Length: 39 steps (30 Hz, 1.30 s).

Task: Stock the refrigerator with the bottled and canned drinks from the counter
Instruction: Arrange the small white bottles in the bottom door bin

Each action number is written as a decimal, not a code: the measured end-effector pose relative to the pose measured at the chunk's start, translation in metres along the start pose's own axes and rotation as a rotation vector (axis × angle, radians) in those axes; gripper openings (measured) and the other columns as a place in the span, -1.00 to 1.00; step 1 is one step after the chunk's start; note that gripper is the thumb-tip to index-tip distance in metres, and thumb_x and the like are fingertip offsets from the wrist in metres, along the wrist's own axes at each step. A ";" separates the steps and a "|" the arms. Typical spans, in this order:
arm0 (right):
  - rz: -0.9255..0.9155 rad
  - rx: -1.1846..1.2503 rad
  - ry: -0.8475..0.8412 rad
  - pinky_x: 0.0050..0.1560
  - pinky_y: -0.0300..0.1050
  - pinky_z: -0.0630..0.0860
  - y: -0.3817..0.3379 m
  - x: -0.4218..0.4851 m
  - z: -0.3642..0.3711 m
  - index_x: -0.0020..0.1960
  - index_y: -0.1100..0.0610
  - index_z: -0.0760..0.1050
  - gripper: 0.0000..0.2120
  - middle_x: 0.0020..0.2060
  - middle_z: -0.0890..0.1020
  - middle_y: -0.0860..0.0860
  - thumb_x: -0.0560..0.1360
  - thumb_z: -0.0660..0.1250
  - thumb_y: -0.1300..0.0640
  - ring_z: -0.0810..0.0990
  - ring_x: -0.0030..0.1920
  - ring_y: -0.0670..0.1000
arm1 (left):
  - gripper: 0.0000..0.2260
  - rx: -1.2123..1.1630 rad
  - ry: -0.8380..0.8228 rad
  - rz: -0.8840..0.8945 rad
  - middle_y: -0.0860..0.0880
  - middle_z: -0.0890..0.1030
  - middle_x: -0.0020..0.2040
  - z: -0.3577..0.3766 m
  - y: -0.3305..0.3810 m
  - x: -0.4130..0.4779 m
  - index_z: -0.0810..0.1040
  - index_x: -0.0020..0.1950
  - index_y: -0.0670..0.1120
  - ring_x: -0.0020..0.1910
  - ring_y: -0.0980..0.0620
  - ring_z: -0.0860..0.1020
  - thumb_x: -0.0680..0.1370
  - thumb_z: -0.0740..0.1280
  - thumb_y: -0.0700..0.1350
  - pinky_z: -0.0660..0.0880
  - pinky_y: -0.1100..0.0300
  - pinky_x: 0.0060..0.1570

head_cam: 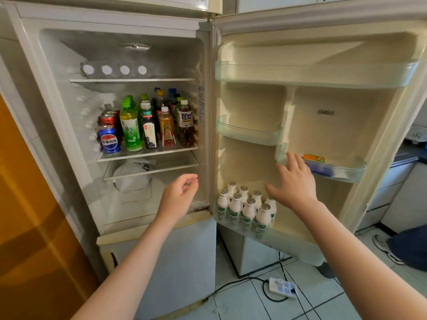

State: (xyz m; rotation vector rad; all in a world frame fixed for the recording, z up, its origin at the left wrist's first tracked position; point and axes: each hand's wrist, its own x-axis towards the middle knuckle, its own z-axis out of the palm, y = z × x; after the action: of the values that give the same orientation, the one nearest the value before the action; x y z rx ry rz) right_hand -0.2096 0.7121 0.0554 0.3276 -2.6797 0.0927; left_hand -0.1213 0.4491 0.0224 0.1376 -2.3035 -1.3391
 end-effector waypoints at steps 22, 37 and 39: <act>0.473 0.865 0.782 0.42 0.23 0.11 -0.011 -0.108 -0.078 0.43 0.26 0.13 -0.36 0.41 0.22 0.20 0.45 0.25 0.05 0.15 0.47 0.17 | -0.81 -0.145 0.049 0.159 0.13 0.58 0.08 0.013 0.050 -0.068 0.52 0.19 0.02 -0.01 0.48 0.48 0.60 0.23 -0.10 0.33 0.64 -0.12; -0.037 0.953 0.845 0.09 0.16 0.44 -0.081 -0.164 -0.077 0.17 0.20 0.46 -0.69 0.15 0.42 0.07 0.49 0.16 0.09 0.41 0.17 0.08 | -0.72 -0.295 0.078 0.105 0.07 0.43 0.27 -0.001 0.045 -0.121 0.36 0.29 0.12 0.07 0.34 0.46 0.59 0.24 -0.06 0.41 0.50 -0.06; -0.150 0.982 0.828 -0.03 0.20 0.48 -0.091 -0.162 -0.075 0.14 0.18 0.48 -0.73 0.12 0.39 -0.04 0.51 0.15 0.11 0.44 0.12 0.05 | -0.68 -0.327 0.106 0.066 0.07 0.42 0.29 -0.011 0.041 -0.127 0.30 0.32 0.15 0.06 0.41 0.45 0.59 0.23 -0.04 0.38 0.58 -0.10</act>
State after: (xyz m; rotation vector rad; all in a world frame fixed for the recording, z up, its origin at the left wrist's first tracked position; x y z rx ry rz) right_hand -0.0145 0.6677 0.0551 0.6032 -1.6106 1.2119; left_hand 0.0016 0.5013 0.0175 0.0249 -1.9555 -1.6112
